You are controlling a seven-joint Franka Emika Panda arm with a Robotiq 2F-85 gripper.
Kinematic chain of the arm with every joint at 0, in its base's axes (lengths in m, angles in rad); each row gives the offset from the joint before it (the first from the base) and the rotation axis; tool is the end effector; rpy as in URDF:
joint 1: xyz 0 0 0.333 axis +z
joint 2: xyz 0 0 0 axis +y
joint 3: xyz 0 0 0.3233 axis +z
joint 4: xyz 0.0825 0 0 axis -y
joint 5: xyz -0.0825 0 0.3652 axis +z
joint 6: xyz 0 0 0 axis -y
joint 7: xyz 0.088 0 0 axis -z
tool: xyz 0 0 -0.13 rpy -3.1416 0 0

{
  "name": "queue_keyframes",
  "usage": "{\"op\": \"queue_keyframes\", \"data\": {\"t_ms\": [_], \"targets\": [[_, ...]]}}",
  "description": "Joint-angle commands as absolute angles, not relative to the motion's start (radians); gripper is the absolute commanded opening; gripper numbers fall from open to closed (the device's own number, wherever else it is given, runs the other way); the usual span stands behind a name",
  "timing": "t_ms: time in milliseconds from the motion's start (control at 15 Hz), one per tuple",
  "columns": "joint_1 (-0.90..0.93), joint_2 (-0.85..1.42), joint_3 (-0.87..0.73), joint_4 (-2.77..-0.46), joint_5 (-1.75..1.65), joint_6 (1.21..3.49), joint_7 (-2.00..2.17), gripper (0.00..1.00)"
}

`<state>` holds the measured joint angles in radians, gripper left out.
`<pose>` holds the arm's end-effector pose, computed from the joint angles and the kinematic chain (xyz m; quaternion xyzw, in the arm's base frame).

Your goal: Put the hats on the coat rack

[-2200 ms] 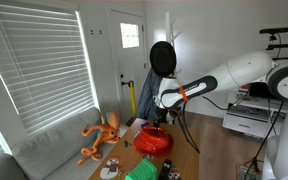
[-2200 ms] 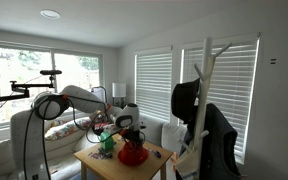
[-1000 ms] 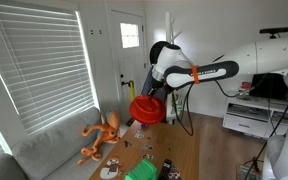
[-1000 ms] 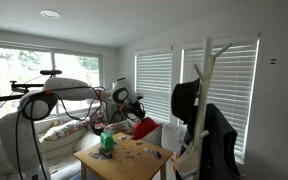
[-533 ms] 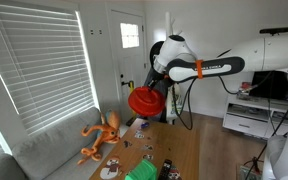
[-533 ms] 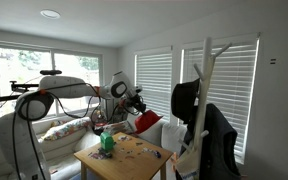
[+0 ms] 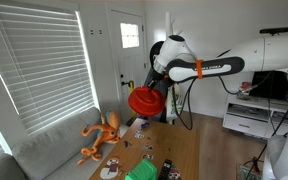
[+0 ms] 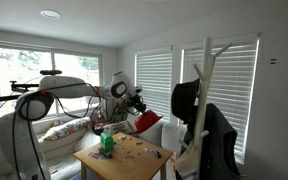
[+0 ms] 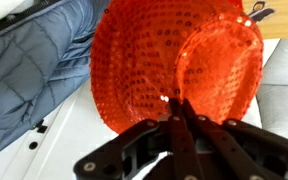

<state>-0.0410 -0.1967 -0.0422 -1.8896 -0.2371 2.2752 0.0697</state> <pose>0.5326 -0.0565 0.6444 0.9524 -0.0261 0.2845 0.1062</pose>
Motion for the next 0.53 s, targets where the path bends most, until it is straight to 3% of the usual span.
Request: {"op": "queue_keyframes", "data": {"t_ms": [0,467], "targets": [[-0.076,-0.206,-0.026,-1.873,-0.336,2.281,0.104,0.01],[-0.126,-0.235,-0.005,-1.798,-0.610,2.351,0.201,0.01]]}}
